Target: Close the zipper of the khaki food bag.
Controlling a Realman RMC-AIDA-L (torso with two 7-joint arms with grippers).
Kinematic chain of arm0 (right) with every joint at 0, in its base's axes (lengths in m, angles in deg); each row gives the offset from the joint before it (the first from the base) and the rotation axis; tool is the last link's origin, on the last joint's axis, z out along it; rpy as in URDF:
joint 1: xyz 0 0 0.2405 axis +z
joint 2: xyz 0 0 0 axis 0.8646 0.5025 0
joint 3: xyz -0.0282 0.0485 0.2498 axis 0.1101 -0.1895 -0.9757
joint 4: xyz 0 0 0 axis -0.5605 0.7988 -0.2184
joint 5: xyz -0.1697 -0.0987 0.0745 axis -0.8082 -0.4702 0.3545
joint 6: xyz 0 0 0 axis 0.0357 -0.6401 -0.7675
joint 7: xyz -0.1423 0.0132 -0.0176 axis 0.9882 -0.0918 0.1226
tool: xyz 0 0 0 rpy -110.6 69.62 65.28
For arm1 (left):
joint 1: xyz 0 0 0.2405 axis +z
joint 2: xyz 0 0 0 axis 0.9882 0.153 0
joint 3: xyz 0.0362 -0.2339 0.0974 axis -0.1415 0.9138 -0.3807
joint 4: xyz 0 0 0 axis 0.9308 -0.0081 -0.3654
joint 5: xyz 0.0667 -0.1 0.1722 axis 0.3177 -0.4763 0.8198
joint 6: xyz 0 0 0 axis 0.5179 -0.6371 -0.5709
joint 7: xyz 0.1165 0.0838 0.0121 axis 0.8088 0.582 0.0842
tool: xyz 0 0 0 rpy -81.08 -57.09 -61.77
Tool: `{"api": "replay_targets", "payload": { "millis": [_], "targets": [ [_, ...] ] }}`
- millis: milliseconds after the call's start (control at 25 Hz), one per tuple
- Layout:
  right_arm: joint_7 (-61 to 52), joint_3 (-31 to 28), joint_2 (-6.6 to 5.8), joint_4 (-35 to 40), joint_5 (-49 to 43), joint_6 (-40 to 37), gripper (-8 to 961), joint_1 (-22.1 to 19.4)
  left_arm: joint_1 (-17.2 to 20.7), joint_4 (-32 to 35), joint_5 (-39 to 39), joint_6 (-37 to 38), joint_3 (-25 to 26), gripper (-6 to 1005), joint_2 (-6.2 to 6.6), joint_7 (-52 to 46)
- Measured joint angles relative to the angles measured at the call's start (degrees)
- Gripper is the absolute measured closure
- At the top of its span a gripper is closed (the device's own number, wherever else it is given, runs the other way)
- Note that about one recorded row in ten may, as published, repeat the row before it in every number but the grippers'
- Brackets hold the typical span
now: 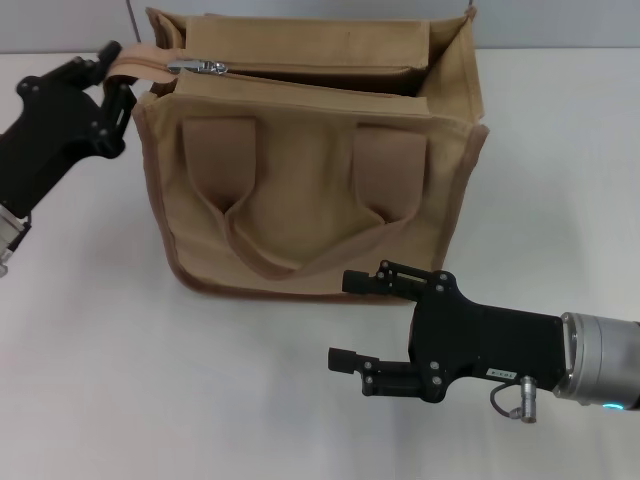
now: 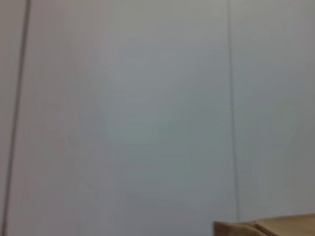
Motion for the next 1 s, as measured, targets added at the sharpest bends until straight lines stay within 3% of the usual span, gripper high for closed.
{"api": "replay_targets", "payload": {
  "millis": [400,1000],
  "targets": [
    [0.04,0.01,0.0,0.08,0.0,0.14,208,0.07,-0.52,0.42,-0.34,0.4,-2.93,875,-0.04,0.19],
    [-0.75,-0.16,0.0,0.0,1.42,-1.06,212,-0.04,-1.0,0.06,-0.51,2.88,-2.22,959,-0.11,-0.3]
  ]
}}
